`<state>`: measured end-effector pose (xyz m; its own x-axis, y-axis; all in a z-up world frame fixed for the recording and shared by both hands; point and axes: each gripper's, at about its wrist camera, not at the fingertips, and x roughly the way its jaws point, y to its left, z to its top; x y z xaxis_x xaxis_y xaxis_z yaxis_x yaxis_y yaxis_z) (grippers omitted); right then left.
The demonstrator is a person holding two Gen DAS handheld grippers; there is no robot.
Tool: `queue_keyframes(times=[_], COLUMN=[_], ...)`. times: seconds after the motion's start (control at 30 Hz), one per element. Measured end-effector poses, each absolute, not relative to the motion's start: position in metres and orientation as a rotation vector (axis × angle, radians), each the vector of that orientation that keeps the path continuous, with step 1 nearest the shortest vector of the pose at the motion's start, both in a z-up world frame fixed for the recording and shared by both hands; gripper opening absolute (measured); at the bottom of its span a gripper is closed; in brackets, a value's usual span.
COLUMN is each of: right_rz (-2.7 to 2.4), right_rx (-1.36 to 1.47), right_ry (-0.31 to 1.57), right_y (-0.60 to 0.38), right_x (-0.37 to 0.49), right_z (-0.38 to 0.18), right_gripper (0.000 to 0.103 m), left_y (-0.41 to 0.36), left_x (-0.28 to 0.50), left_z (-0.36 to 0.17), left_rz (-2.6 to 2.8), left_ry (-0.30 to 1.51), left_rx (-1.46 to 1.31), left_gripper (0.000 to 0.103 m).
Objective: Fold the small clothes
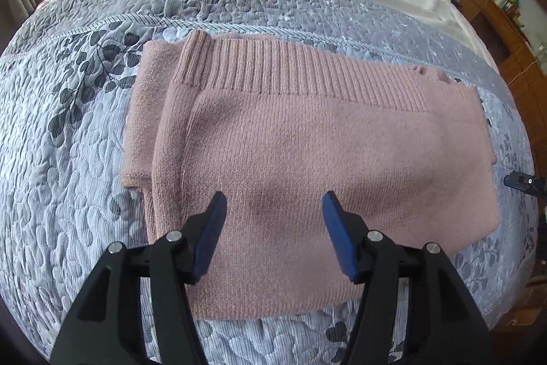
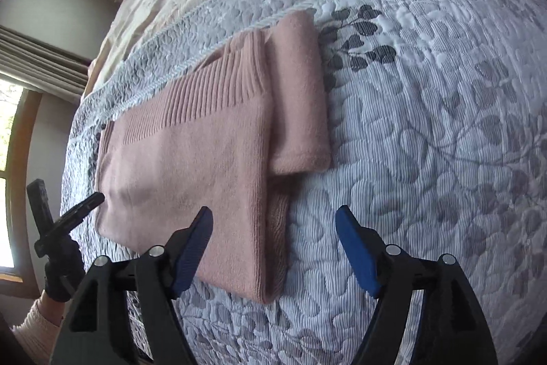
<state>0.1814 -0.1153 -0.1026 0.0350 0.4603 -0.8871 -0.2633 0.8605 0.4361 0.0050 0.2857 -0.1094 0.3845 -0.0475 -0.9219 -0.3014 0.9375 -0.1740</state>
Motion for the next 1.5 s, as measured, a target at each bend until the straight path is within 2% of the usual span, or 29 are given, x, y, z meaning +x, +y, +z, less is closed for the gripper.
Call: queue_keyframes(times=[0.37,0.47,0.53,0.63,1.07,1.2,1.5], right_rz=[0.614,0.622,0.64,0.66,0.633,0.674,0.856], right_rx=[0.208,0.197,0.232,0.288,0.323,0.326,0.222], right_ry=[1.487,1.48,1.484,1.486,1.485,1.441,1.368], right_y=[-0.091,-0.085,-0.087,-0.095,-0.097,-0.089,-0.001], right_x=[0.226,0.228,0.23,0.231,0.229,0.227,0.21], right_z=[-0.143,-0.146,-0.149,-0.151,-0.154,-0.127,-0.063], right_gripper=[0.074,0.06,0.04,0.032,0.028,0.021,0.02], left_y=[0.286,0.289,0.29,0.291,0.29,0.295,0.312], left_x=[0.035,0.038,0.039,0.039,0.044,0.042,0.019], left_z=[-0.129,-0.132,-0.134,-0.135,-0.143,-0.135,-0.108], left_rz=[0.168,0.164,0.16,0.151,0.144,0.13,0.1], left_ry=[1.177,1.18,1.183,1.187,1.186,1.187,1.139], left_rx=[-0.359,-0.363,-0.368,-0.362,-0.361,-0.394,-0.453], left_gripper=[0.058,0.058,0.058,0.059,0.063,0.063,0.063])
